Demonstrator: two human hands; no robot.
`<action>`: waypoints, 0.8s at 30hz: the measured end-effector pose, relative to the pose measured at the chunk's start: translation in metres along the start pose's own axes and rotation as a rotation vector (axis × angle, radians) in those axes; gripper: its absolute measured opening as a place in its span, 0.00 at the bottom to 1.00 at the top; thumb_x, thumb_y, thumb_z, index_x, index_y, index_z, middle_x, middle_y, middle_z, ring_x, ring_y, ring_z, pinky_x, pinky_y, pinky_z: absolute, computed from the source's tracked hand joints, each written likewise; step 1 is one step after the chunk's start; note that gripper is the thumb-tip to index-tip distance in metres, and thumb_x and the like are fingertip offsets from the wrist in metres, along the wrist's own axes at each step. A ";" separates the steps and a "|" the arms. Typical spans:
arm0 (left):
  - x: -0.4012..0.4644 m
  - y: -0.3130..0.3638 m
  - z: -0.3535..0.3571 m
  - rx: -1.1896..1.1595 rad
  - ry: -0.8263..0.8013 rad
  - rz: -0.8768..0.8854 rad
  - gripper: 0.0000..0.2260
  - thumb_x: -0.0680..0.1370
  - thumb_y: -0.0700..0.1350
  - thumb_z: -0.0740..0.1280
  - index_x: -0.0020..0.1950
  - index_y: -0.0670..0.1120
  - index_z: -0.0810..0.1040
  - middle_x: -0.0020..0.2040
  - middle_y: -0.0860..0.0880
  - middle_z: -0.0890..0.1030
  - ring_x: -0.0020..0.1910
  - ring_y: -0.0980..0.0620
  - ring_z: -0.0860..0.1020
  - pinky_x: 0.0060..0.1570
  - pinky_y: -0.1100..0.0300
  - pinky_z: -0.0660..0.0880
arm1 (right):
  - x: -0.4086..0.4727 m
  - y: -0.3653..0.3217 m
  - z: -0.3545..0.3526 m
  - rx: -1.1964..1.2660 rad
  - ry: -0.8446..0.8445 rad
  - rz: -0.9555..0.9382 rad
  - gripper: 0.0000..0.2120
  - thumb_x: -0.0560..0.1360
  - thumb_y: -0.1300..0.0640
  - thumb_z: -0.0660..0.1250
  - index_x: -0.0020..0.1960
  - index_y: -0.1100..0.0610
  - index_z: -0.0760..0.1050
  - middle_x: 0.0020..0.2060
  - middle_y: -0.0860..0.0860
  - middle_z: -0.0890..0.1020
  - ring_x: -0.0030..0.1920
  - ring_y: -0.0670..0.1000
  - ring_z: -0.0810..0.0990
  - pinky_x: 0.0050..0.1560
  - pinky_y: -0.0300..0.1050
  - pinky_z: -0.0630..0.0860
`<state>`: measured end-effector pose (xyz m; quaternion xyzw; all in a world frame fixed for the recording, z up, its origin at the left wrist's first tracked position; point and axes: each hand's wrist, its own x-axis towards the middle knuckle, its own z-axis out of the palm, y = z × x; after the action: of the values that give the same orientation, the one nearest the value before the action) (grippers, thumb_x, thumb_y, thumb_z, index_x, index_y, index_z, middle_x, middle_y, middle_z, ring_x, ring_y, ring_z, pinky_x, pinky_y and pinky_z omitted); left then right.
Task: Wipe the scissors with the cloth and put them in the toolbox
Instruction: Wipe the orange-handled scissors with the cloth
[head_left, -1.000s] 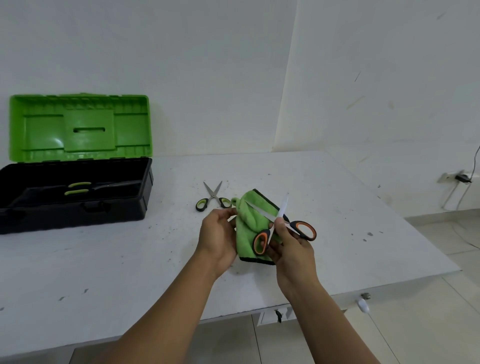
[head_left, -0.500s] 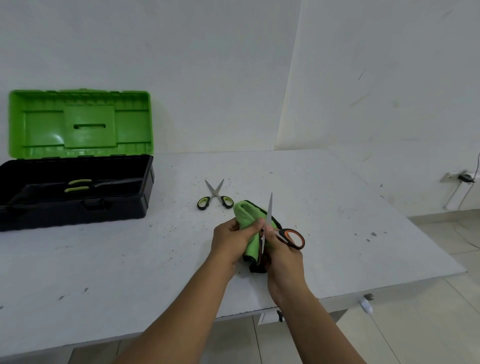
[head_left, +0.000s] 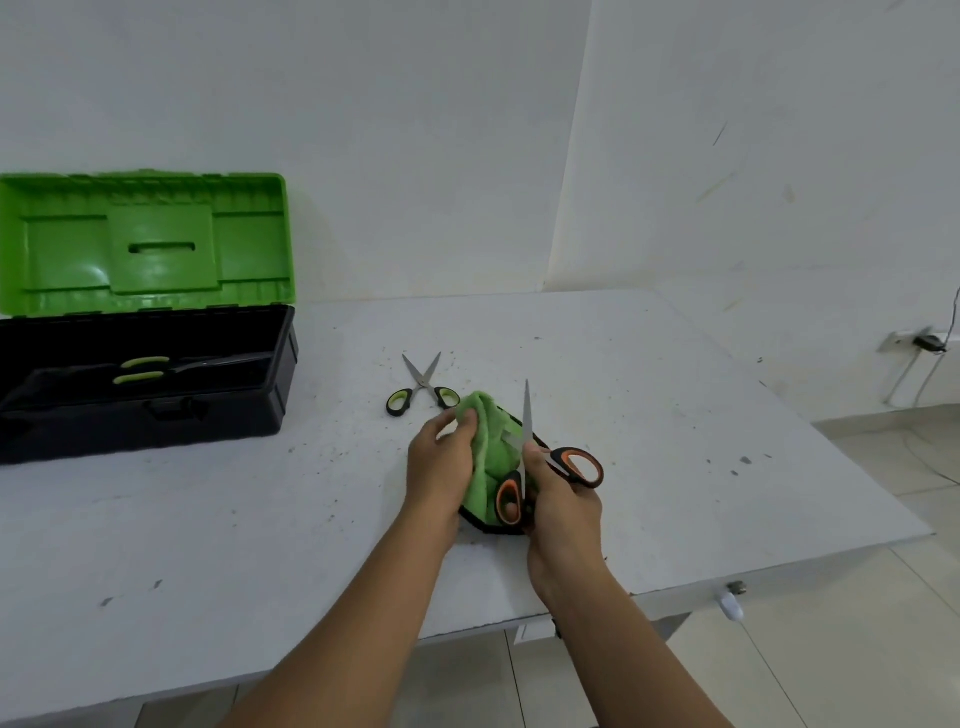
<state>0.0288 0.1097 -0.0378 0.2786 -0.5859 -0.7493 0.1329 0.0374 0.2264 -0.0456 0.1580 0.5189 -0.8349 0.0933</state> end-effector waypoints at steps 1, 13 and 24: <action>0.002 0.003 -0.003 0.056 0.028 0.056 0.11 0.84 0.52 0.68 0.64 0.51 0.83 0.53 0.50 0.87 0.51 0.51 0.85 0.52 0.52 0.83 | 0.000 -0.001 -0.001 0.014 0.031 -0.011 0.05 0.78 0.55 0.75 0.50 0.57 0.86 0.45 0.53 0.89 0.52 0.56 0.88 0.57 0.55 0.84; -0.012 0.009 0.003 0.126 -0.124 -0.071 0.10 0.74 0.52 0.77 0.49 0.48 0.88 0.48 0.49 0.89 0.53 0.46 0.86 0.63 0.45 0.81 | -0.001 -0.002 0.009 0.083 0.093 0.026 0.10 0.77 0.50 0.77 0.52 0.56 0.85 0.44 0.54 0.89 0.48 0.56 0.89 0.53 0.57 0.86; -0.004 0.010 -0.008 0.304 -0.043 0.158 0.12 0.80 0.55 0.72 0.60 0.52 0.77 0.59 0.53 0.82 0.56 0.52 0.82 0.58 0.47 0.82 | -0.003 -0.006 0.009 0.117 0.108 0.004 0.09 0.77 0.52 0.76 0.53 0.56 0.83 0.49 0.54 0.88 0.53 0.56 0.87 0.58 0.55 0.84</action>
<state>0.0356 0.1027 -0.0287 0.2324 -0.7152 -0.6452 0.1352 0.0361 0.2209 -0.0356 0.2090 0.4731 -0.8539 0.0575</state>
